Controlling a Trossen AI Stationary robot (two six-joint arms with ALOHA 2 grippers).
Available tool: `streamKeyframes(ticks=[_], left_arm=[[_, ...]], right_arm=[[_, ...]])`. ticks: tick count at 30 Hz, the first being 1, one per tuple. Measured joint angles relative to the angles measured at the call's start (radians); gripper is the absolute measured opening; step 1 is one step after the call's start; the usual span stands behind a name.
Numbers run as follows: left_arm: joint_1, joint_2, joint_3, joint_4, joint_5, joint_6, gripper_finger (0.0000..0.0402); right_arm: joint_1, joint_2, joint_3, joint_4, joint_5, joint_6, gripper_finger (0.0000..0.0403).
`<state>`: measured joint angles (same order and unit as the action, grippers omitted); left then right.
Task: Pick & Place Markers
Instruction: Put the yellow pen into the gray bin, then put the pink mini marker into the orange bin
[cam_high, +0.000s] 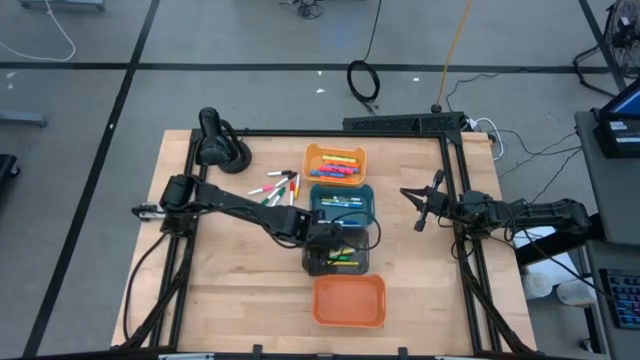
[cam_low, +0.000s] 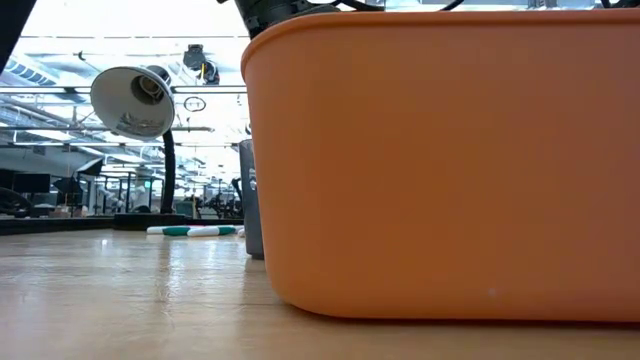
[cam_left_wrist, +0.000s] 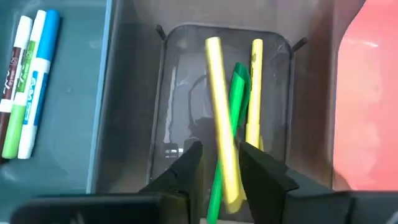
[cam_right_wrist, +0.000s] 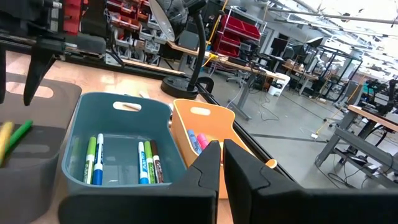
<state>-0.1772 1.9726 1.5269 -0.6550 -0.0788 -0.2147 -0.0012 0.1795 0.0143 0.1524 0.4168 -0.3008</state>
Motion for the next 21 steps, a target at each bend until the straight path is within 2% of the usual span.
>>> streamKeyframes(ticks=[3,7,9,13,16,21], left_arm=[[0.0,-0.027,0.0,-0.037,0.011,0.0,0.0117],[0.008,-0.116,0.0,-0.178,0.006,-0.01,0.0127],[0.012,-0.181,0.0,-0.245,-0.042,-0.031,0.0127],[0.013,-0.32,0.0,-0.373,-0.222,-0.051,0.012],[0.027,-0.412,0.0,-0.446,-0.367,-0.156,0.0115],[0.147,-0.514,0.001,-0.581,-0.385,-0.317,0.0137]], right_arm=[[0.0,0.0,0.0,0.0,0.0,0.0,0.0011],[0.0,0.0,0.0,0.0,0.0,0.0,0.0011],[0.0,0.0,0.0,0.0,0.0,0.0,0.0011],[0.0,0.0,0.0,0.0,0.0,0.0,0.0011],[0.0,0.0,0.0,0.0,0.0,0.0,0.0011],[0.0,0.0,0.0,0.0,0.0,0.0,0.0011]])
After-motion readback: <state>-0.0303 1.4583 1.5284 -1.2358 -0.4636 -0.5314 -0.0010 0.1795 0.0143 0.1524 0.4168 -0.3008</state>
